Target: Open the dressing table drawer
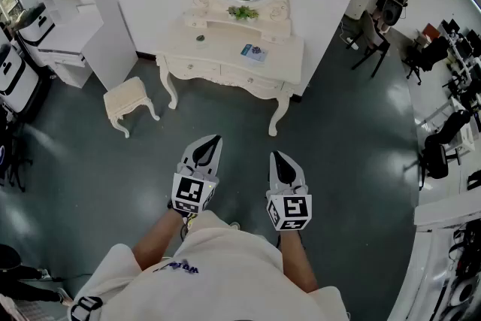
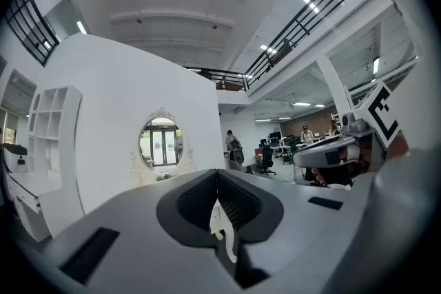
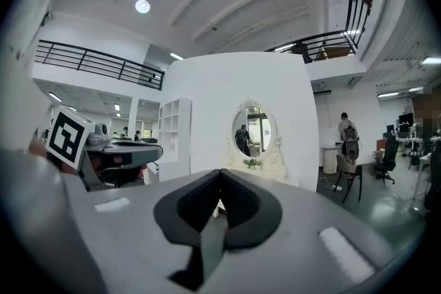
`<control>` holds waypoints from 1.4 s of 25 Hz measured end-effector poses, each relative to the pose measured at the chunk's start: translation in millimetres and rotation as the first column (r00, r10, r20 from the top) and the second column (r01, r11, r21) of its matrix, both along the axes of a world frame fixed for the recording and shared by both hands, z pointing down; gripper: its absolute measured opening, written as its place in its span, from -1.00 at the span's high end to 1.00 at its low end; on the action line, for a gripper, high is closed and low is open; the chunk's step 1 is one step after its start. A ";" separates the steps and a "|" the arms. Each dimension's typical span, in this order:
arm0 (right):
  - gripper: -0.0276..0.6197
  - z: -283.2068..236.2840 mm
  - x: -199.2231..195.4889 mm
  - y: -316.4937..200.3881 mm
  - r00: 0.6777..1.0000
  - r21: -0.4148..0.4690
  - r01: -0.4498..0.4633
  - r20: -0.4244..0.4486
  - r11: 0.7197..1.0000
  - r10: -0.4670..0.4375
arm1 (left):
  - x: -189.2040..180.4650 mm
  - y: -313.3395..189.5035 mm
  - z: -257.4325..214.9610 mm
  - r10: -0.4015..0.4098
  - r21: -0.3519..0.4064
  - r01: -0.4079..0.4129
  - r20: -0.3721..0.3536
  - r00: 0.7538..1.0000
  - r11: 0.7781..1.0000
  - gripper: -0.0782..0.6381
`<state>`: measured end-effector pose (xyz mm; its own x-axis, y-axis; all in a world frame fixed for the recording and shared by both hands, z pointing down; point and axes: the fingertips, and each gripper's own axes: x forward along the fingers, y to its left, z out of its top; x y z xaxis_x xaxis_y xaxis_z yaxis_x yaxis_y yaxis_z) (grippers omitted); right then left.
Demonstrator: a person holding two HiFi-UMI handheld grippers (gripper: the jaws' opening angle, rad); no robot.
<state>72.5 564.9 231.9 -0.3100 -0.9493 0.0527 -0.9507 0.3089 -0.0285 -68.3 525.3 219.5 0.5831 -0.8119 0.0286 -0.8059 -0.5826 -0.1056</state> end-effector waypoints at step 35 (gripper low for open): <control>0.88 6.8 -12.0 -12.2 0.998 -0.002 0.013 -0.057 1.000 -0.013 | -9.0 3.5 9.6 0.027 0.002 -0.027 0.078 0.997 1.000 0.75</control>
